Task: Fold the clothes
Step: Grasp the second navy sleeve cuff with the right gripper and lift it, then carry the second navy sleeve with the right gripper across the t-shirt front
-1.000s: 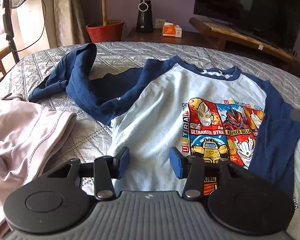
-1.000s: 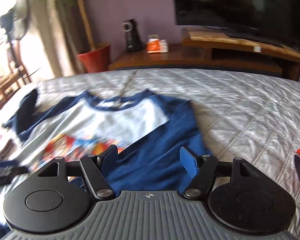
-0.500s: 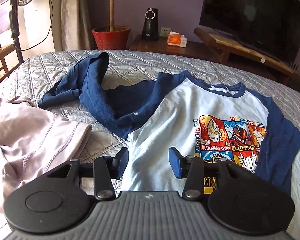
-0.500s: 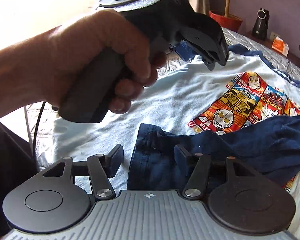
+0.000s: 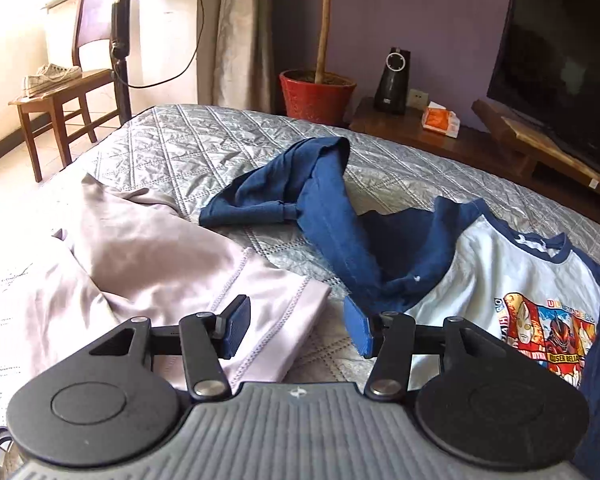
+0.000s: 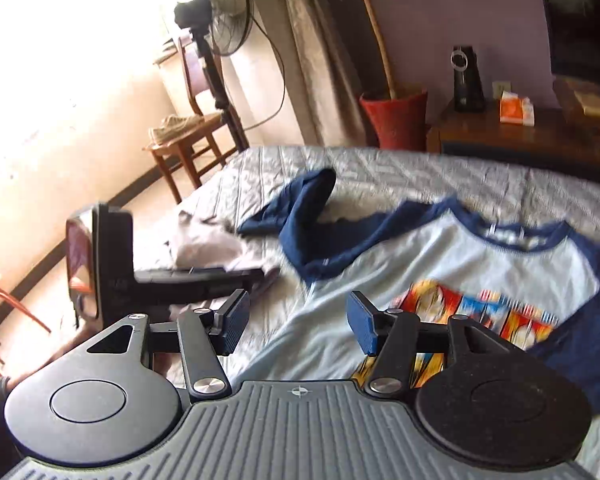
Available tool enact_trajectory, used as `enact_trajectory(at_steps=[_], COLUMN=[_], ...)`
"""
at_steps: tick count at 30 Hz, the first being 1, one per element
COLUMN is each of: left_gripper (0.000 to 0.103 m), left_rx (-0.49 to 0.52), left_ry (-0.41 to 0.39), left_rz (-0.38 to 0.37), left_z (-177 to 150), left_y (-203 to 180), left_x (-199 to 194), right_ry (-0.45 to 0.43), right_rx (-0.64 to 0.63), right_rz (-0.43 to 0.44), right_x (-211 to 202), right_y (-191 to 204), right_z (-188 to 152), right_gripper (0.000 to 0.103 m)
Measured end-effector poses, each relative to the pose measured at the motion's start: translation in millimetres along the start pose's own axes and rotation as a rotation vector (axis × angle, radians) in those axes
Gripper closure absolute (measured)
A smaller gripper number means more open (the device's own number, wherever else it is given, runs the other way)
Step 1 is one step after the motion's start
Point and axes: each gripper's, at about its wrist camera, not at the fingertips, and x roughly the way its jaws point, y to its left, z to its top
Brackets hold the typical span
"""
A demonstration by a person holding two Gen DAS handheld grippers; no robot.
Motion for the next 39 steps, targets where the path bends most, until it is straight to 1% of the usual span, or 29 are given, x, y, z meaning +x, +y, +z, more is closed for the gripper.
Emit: enact_trajectory(at_steps=[2, 3, 4, 5, 7, 8, 9, 10, 12, 14, 17, 21, 23, 24, 25, 26, 28, 30, 31, 33, 36, 39], left_gripper=[0.043, 0.042, 0.042, 0.043, 0.043, 0.043, 0.043, 0.043, 0.043, 0.043, 0.043, 0.042, 0.042, 0.042, 0.042, 0.041, 0.039, 0.039, 0.039, 0.039, 0.039, 0.039], left_rx=[-0.029, -0.044, -0.059, -0.071, -0.093, -0.104, -0.117, -0.137, -0.191, -0.238, -0.274, -0.299, -0.305, -0.307, -0.307, -0.306, -0.308, -0.316, -0.316, -0.309, -0.294, -0.261], left_ry=[-0.013, -0.018, -0.021, -0.022, -0.022, -0.022, -0.023, -0.024, -0.024, -0.024, -0.025, -0.027, -0.019, -0.018, -0.019, -0.023, -0.029, -0.028, -0.026, -0.025, -0.026, -0.038], left_rz=[0.066, 0.095, 0.119, 0.138, 0.166, 0.180, 0.195, 0.209, 0.233, 0.256, 0.282, 0.300, 0.301, 0.303, 0.304, 0.306, 0.307, 0.300, 0.297, 0.291, 0.271, 0.248], left_z=[3, 4, 5, 6, 8, 8, 9, 10, 12, 13, 13, 13, 13, 13, 13, 13, 14, 14, 14, 13, 13, 13], left_y=[11, 15, 19, 23, 31, 34, 38, 43, 54, 64, 72, 80, 82, 83, 83, 84, 85, 85, 85, 83, 77, 67], left_x=[0, 0, 0, 0, 0, 0, 0, 0, -1, -2, -4, -6, -4, -4, -3, -4, -4, -5, -4, -4, -5, -7], right_ry=[-0.103, -0.144, -0.164, -0.139, -0.051, -0.006, 0.039, 0.082, 0.147, 0.192, 0.221, 0.247, 0.253, 0.248, 0.237, 0.200, 0.076, -0.025, -0.086, -0.177, -0.300, -0.382], right_rx=[-0.126, -0.225, -0.341, -0.440, -0.595, -0.672, -0.749, -0.826, -0.967, -0.992, -1.041, -1.086, -1.051, -1.018, -0.986, -0.948, -0.814, -0.681, -0.583, -0.406, -0.167, 0.065], right_rz=[-0.020, -0.026, -0.026, -0.016, -0.005, 0.001, 0.006, 0.010, 0.002, 0.025, 0.026, -0.034, -0.050, -0.052, -0.056, -0.067, -0.056, -0.074, -0.083, -0.100, -0.145, -0.221], right_x=[12, 23, 40, 63, 109, 132, 155, 177, 205, 225, 251, 286, 298, 301, 303, 300, 279, 254, 234, 192, 119, 43], right_y=[6, 17, 29, 40, 62, 73, 84, 94, 111, 118, 127, 129, 126, 125, 124, 124, 120, 112, 102, 79, 40, -3], right_z=[38, 52, 64, 71, 66, 64, 61, 58, 39, 29, 16, 4, 5, 8, 11, 16, 33, 53, 65, 80, 81, 59], right_gripper=[0.041, 0.041, 0.040, 0.039, 0.039, 0.041, 0.046, 0.048, 0.049, 0.051, 0.052, 0.050, 0.050, 0.053, 0.085, 0.097, 0.097, 0.097, 0.097, 0.098, 0.098, 0.097])
